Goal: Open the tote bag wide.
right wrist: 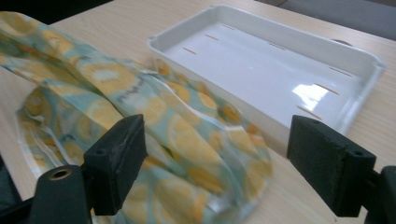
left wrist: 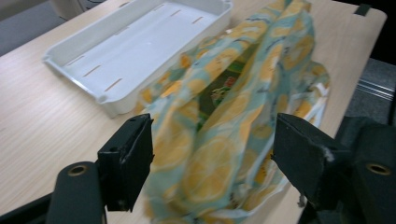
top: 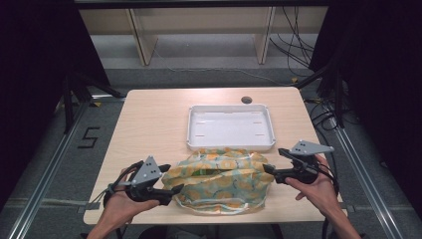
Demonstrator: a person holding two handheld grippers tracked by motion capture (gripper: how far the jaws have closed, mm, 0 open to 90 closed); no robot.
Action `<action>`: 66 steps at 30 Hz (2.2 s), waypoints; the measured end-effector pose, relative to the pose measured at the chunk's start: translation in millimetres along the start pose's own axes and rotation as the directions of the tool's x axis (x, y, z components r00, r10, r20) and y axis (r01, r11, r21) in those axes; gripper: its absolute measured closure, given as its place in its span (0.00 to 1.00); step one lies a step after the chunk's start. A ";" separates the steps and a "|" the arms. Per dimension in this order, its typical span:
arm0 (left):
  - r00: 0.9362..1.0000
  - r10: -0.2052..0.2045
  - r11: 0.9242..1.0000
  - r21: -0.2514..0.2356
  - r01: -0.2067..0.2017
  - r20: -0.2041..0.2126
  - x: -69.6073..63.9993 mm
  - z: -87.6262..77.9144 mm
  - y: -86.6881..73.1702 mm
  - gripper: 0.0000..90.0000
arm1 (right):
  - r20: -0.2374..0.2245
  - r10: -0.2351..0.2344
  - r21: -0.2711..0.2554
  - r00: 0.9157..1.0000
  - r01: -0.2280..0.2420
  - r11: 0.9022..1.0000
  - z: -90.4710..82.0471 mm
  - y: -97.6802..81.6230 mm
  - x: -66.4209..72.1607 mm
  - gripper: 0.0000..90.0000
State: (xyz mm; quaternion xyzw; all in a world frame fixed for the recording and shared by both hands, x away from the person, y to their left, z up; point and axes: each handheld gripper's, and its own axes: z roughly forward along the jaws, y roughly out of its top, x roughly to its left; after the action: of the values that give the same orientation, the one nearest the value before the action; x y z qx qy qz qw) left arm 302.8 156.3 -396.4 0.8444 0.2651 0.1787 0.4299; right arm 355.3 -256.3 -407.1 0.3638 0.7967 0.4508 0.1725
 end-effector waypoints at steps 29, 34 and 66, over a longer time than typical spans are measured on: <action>0.999 0.017 0.998 0.060 -0.020 0.051 -23.6 68.1 -5.3 0.51 | -0.248 -0.181 0.091 0.952 0.209 0.974 77.3 44.4 37.1 0.30; 0.997 0.054 0.997 0.050 -0.056 0.053 -26.1 70.9 -5.9 0.79 | -0.273 -0.183 0.116 0.944 0.221 0.968 83.6 47.6 44.8 0.32; 0.961 0.126 0.987 0.069 -0.147 0.247 -47.1 49.9 -18.7 1.00 | -0.161 -0.244 0.197 0.956 0.274 0.941 153.3 108.2 10.1 1.00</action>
State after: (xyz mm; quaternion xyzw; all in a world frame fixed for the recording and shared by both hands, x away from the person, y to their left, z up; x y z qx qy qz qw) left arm 286.3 105.6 -443.5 0.8939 0.1592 0.0921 0.4088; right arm 486.8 -122.4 -397.1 0.2410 0.8920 0.3576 0.1354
